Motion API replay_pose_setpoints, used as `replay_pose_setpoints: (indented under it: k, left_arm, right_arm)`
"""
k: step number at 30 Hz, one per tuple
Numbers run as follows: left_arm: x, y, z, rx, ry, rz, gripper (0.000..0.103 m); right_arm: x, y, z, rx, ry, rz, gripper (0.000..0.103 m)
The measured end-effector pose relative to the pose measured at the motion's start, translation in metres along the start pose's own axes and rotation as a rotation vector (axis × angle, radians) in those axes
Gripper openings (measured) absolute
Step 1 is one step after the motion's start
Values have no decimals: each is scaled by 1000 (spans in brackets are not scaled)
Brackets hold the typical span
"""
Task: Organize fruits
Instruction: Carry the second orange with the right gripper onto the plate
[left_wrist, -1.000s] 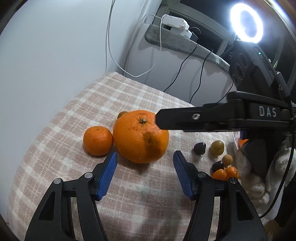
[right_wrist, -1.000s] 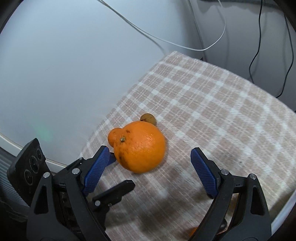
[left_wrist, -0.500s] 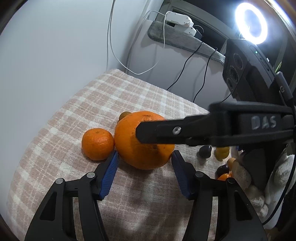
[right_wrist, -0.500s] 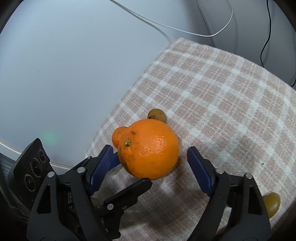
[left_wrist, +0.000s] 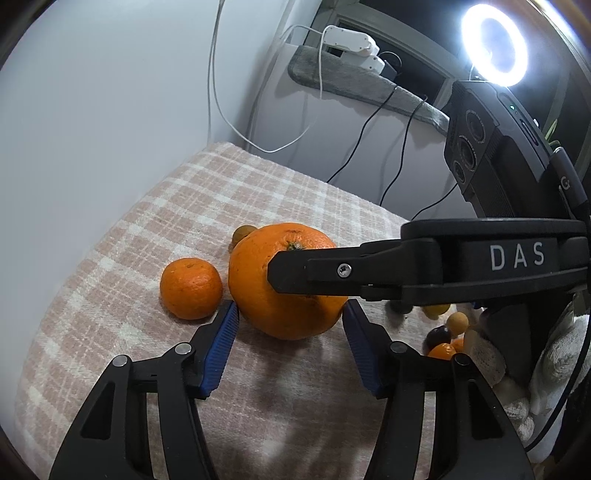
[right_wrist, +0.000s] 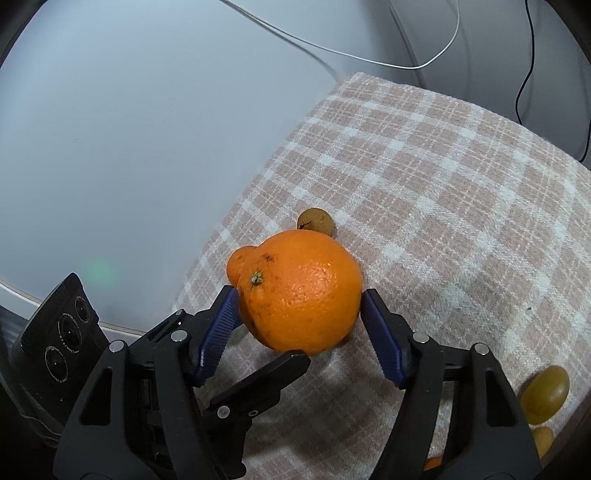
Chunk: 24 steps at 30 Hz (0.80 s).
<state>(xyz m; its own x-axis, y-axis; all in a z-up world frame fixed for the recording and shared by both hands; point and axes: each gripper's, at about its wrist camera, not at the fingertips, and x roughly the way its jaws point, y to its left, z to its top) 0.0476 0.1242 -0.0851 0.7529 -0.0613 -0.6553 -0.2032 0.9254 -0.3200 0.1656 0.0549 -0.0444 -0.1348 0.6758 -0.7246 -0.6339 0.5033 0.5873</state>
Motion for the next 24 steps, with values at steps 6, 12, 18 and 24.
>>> replay_pose_setpoints:
  k: [6,12,18,24]
  left_arm:
    - [-7,-11,0,19,-15,-16,58]
    - [-13,-25,-2,39,-28,-35,58]
    - [-20,-45,-6,77,-37,-61,58]
    - [-25,-71,-11,119,-41,-95,58]
  right_arm:
    - [-19,0,-9,-6,-28,-11,71]
    - [-42,0,-21,-8,-60,-25,71]
    - [-67,-2,-38,-9,-103,-51,71]
    - [-97,-11,-60,20,-150,-62,71]
